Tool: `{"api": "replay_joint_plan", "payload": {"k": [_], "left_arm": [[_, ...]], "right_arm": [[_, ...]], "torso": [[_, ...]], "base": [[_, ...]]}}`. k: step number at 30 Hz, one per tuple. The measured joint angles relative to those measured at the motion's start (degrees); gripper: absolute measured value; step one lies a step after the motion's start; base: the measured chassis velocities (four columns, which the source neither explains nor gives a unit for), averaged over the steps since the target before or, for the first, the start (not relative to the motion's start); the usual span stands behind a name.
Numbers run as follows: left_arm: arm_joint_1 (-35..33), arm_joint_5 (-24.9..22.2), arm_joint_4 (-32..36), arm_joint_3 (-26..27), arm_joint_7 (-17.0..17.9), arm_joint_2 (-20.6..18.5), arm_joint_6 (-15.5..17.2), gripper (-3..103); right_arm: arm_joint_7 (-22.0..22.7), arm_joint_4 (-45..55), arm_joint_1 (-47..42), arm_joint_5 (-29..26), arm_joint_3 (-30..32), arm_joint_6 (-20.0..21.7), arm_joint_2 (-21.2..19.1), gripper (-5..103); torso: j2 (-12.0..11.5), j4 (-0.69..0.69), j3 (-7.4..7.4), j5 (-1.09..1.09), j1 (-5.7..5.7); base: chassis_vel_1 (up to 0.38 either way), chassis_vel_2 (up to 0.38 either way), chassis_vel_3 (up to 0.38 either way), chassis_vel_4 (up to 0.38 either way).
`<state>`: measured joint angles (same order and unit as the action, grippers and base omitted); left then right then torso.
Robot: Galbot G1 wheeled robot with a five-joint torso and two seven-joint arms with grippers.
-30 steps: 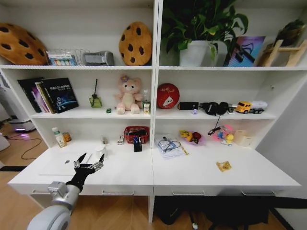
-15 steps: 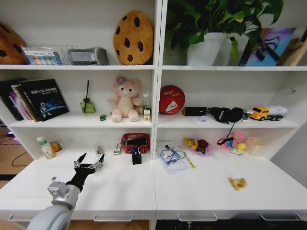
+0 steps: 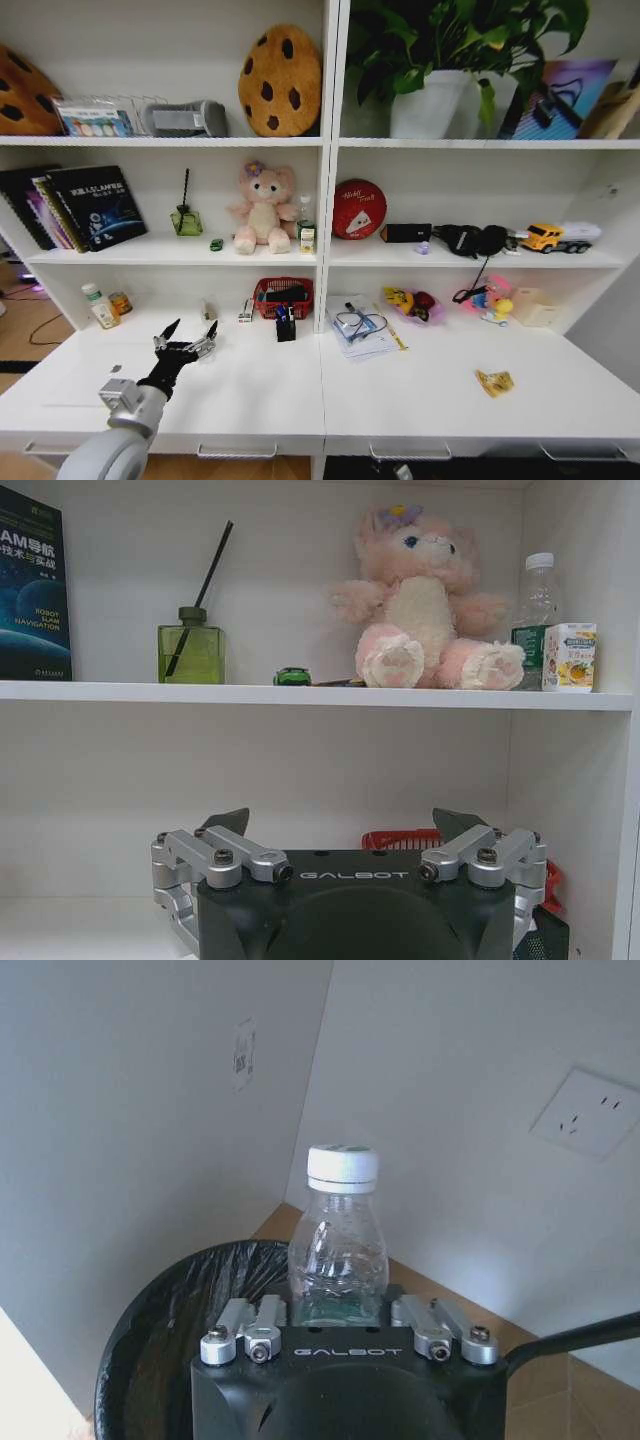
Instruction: Organize the objects on the table.
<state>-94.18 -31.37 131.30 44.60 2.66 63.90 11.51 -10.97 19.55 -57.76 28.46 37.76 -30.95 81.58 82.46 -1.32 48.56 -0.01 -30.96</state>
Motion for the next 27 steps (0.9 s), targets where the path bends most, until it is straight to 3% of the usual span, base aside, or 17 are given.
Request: {"api": "replay_joint_plan", "payload": {"k": [4,7,12,16,18,19,20,21,23,24,25,27], "left_arm": [[0.0,0.0,0.0,0.0,0.0,0.0,0.0,100],[0.0,0.0,0.0,0.0,0.0,0.0,0.0,100],[0.0,0.0,0.0,0.0,0.0,0.0,0.0,100],[0.0,0.0,0.0,0.0,0.0,0.0,0.0,100],[0.0,0.0,0.0,0.0,0.0,0.0,0.0,100],[0.0,0.0,0.0,0.0,0.0,0.0,0.0,100],[0.0,0.0,0.0,0.0,0.0,0.0,0.0,100],[0.0,0.0,0.0,0.0,0.0,0.0,0.0,100],[0.0,0.0,0.0,0.0,0.0,0.0,0.0,100],[0.0,0.0,0.0,0.0,0.0,0.0,0.0,100],[0.0,0.0,0.0,0.0,0.0,0.0,0.0,100],[0.0,0.0,0.0,0.0,0.0,0.0,0.0,100]], "right_arm": [[1.2,-0.4,-0.4,0.0,0.0,-1.0,0.2,59],[1.3,0.0,-0.7,0.0,0.0,-1.1,0.2,65],[1.4,1.5,-2.4,-0.1,0.0,-1.7,-0.1,86],[0.4,5.2,-5.0,-2.1,0.1,-0.3,-0.3,96],[-6.5,17.3,-13.8,-9.8,0.1,10.6,-0.4,100],[-6.5,17.3,-13.8,-9.8,0.1,10.6,-0.4,100],[-9.8,23.2,-18.4,-13.3,0.5,14.6,-0.5,100],[-9.8,23.2,-18.4,-13.3,0.5,14.6,-0.5,100],[-13.4,36.4,-26.6,-20.9,0.8,20.2,-0.9,100],[-13.4,36.4,-26.6,-20.9,0.8,20.2,-0.9,100],[-14.6,45.3,-32.4,-25.3,0.8,24.6,-1.7,100],[-16.8,58.8,-41.9,-28.1,2.0,30.4,-3.0,100]], "torso": [[0.0,0.0,-0.01,0.0,0.0],[0.0,0.0,0.0,0.0,0.01],[0.0,0.0,0.0,0.01,0.01],[0.0,0.01,0.0,0.01,0.0],[0.0,0.0,-0.01,0.02,0.0],[0.0,0.0,-0.01,0.02,0.0],[0.0,-0.04,0.0,0.01,0.01],[0.0,-0.04,0.0,0.01,0.01],[0.0,0.02,-0.01,0.03,0.01],[0.0,0.02,-0.01,0.03,0.01],[0.0,0.01,-0.01,0.02,0.01],[0.0,0.0,-0.01,0.0,0.01]], "base": [[0.0,0.0,0.0,0.0],[0.0,0.0,0.0,0.0],[0.0,0.0,0.0,0.0],[0.0,0.0,0.0,0.0],[0.0,0.0,0.0,0.0],[0.0,0.0,0.0,0.0],[0.0,0.0,0.0,0.0],[0.0,0.0,0.0,0.0],[0.0,0.0,0.0,0.0],[0.0,0.0,0.0,0.0],[0.0,0.0,0.0,0.0],[0.0,0.0,0.0,0.0]]}}
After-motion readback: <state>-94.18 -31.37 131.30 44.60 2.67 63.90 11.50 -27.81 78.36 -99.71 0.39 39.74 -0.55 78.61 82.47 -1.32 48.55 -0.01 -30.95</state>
